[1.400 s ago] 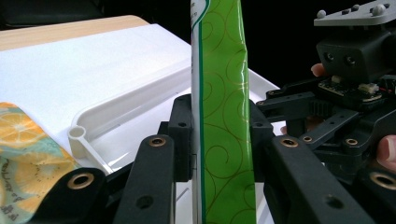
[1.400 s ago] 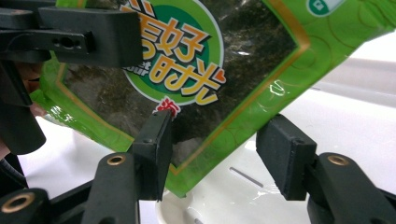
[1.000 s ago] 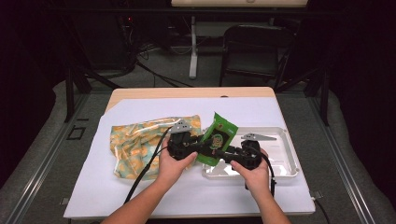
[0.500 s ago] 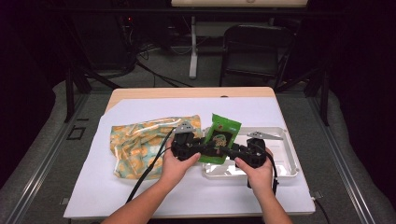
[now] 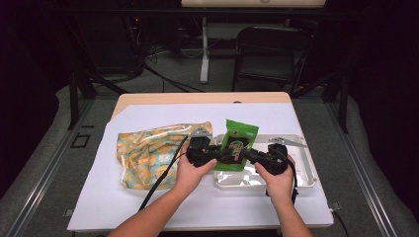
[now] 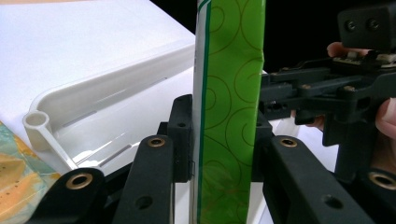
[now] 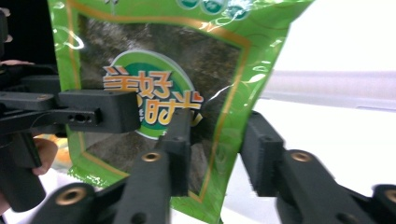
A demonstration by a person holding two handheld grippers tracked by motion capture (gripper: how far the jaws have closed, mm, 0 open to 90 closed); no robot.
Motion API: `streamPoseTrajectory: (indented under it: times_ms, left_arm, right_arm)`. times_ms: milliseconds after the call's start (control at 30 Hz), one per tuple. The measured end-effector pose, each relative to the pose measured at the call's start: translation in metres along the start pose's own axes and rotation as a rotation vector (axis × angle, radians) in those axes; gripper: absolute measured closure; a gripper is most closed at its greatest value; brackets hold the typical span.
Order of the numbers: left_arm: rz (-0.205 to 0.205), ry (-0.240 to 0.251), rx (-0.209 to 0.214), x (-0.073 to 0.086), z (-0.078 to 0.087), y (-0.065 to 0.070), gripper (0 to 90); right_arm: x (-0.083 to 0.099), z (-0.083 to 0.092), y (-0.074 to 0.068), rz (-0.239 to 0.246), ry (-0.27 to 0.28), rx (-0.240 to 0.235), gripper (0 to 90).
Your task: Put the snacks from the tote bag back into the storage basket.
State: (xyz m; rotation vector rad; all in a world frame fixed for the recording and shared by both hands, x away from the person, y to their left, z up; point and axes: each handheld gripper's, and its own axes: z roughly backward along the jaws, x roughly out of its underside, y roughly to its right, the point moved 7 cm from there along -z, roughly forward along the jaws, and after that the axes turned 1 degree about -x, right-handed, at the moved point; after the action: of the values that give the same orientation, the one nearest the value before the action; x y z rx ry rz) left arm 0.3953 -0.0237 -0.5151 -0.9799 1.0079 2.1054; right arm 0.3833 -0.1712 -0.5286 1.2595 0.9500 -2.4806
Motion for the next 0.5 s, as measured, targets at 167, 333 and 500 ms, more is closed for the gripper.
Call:
streamPoseTrajectory:
  times_ms: [167, 333, 500]
  left_arm:
    - [0.0, -0.001, -0.008, 0.0, -0.002, -0.003, 71.6]
    - [-0.013, -0.014, -0.017, 0.003, -0.004, -0.004, 71.8]
    - [-0.021, -0.005, -0.028, 0.002, -0.006, -0.005, 71.7]
  right_arm:
    - [-0.002, 0.0, 0.005, -0.005, 0.015, 0.022, 80.6]
    - [-0.002, -0.002, 0.01, 0.001, 0.011, 0.036, 87.1]
    - [-0.003, -0.002, 0.012, 0.009, 0.023, 0.04, 89.7]
